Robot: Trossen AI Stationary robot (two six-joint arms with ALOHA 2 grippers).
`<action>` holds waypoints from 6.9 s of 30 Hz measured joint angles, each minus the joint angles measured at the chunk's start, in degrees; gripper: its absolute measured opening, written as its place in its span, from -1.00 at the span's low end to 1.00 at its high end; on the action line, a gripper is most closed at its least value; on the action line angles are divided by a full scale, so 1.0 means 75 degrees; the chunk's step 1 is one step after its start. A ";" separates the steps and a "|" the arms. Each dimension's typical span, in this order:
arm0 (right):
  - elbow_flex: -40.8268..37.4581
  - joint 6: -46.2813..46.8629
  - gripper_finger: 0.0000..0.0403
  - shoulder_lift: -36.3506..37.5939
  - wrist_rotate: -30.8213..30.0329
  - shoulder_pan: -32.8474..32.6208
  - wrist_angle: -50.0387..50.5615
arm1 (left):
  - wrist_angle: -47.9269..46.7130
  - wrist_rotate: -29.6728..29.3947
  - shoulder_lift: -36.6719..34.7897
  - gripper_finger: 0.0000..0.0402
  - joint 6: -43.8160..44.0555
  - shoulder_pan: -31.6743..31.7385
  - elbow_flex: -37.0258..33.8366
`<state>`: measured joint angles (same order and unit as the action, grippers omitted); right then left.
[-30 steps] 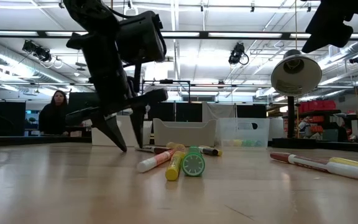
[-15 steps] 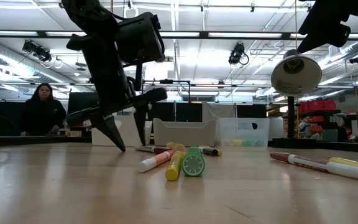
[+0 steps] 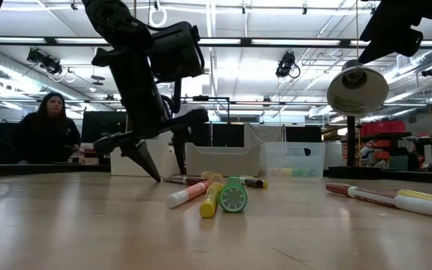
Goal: Pick & Place Markers
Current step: Put the brown marker pen into the gray bin, then put the yellow pen into the white bin
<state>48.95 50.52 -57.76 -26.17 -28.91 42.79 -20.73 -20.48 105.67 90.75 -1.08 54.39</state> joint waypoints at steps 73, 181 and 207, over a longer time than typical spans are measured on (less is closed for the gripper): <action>0.0003 0.0000 0.08 0.0000 0.0006 0.0000 -0.0030 | -0.1096 -0.1144 0.0006 -0.79 -0.1881 -0.2025 -0.0050; -0.0082 -0.1802 0.08 0.0901 0.2804 0.3643 -0.1473 | -0.2086 0.1670 -0.1683 -0.23 -1.0346 0.2332 0.4678; -0.0080 -0.0978 0.08 -0.0908 0.2363 0.3346 -0.5610 | 0.1057 0.0724 -0.8220 -0.56 -0.8265 0.1307 -0.2606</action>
<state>48.35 43.19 -64.57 -8.45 -3.81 0.72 -12.80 -15.05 44.02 28.76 8.72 34.85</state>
